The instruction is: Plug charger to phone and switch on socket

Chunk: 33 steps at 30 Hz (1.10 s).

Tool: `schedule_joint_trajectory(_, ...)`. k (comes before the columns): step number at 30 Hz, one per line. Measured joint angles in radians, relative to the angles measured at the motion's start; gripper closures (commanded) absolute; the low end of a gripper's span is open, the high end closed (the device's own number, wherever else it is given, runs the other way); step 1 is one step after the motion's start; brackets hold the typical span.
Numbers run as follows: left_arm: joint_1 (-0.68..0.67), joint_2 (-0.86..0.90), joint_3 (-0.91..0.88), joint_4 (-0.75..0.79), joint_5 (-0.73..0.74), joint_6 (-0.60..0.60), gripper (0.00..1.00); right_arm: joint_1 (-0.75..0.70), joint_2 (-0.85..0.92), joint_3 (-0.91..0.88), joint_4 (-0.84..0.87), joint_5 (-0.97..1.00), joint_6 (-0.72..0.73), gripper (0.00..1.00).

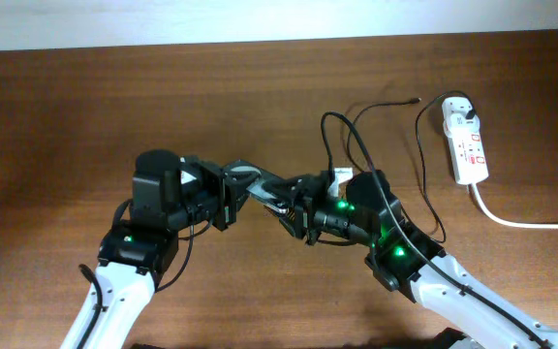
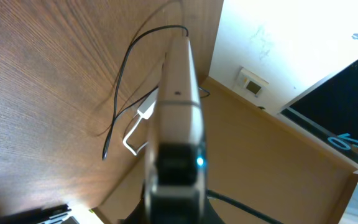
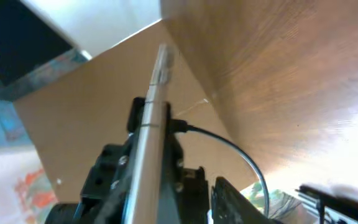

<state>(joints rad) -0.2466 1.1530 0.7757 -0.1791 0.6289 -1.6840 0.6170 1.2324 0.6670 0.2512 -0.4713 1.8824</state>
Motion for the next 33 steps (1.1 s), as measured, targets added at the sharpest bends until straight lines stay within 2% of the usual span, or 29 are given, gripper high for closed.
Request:
schedule_joint_trajectory(2, -0.003, 0.001, 0.000, -0.055, -0.044, 0.067, 1.00, 0.000, -0.003, 0.004, -0.112, 0.001, -0.045, 0.14)
schedule_joint_trajectory(3, -0.003, 0.001, 0.002, -0.132, -0.105, 0.148, 1.00, 0.000, -0.003, 0.006, -0.215, 0.024, -0.125, 0.01)
schedule_joint_trajectory(6, -0.003, 0.002, 0.001, -0.444, -0.317, 0.411, 1.00, 0.000, -0.006, 0.010, -0.571, 0.223, -0.423, 0.01)
schedule_joint_trajectory(8, -0.002, 0.001, -0.006, -0.641, -0.404, 0.570, 1.00, 0.000, -0.007, 0.003, -0.777, 0.391, -0.499, 0.01)
schedule_joint_trajectory(10, -0.002, 0.001, -0.005, -0.705, -0.404, 0.645, 1.00, 0.000, -0.006, 0.002, -0.898, 0.564, -0.529, 0.01)
schedule_joint_trajectory(13, -0.002, 0.001, -0.005, -0.676, -0.267, 0.681, 0.98, 0.000, -0.006, 0.003, -0.970, 0.689, -0.544, 0.01)
schedule_joint_trajectory(14, -0.002, 0.001, -0.006, -0.621, -0.216, 0.703, 0.98, 0.000, -0.006, 0.003, -0.991, 0.700, -0.545, 0.01)
schedule_joint_trajectory(16, -0.002, 0.008, -0.008, -0.434, -0.155, 0.725, 0.95, 0.000, -0.007, 0.003, -1.044, 0.711, -0.548, 0.01)
schedule_joint_trajectory(17, -0.001, 0.049, -0.003, -0.304, -0.098, 0.727, 0.97, 0.000, -0.007, 0.003, -1.069, 0.699, -0.548, 0.01)
schedule_joint_trajectory(18, 0.002, 0.087, -0.004, -0.247, -0.056, 0.727, 0.99, 0.000, -0.008, 0.003, -1.077, 0.687, -0.548, 0.01)
schedule_joint_trajectory(20, 0.051, 0.269, 0.012, -0.077, 0.124, 0.727, 1.00, 0.000, -0.008, 0.002, -1.097, 0.653, -0.550, 0.01)
schedule_joint_trajectory(24, 0.157, 0.506, 0.042, -0.056, 0.420, 0.727, 1.00, 0.000, -0.008, 0.002, -1.111, 0.637, -0.551, 0.01)
schedule_joint_trajectory(26, 0.174, 0.531, 0.045, -0.063, 0.528, 0.728, 1.00, 0.000, -0.008, 0.003, -1.138, 0.630, -0.551, 0.01)
schedule_joint_trajectory(30, 0.161, 0.531, 0.053, -0.153, 0.563, 0.817, 1.00, 0.000, -0.008, 0.002, -1.196, 0.596, -0.551, 0.01)
schedule_joint_trajectory(33, 0.161, 0.531, 0.053, -0.156, 0.549, 0.847, 1.00, 0.000, -0.008, 0.002, -1.198, 0.584, -0.550, 0.01)
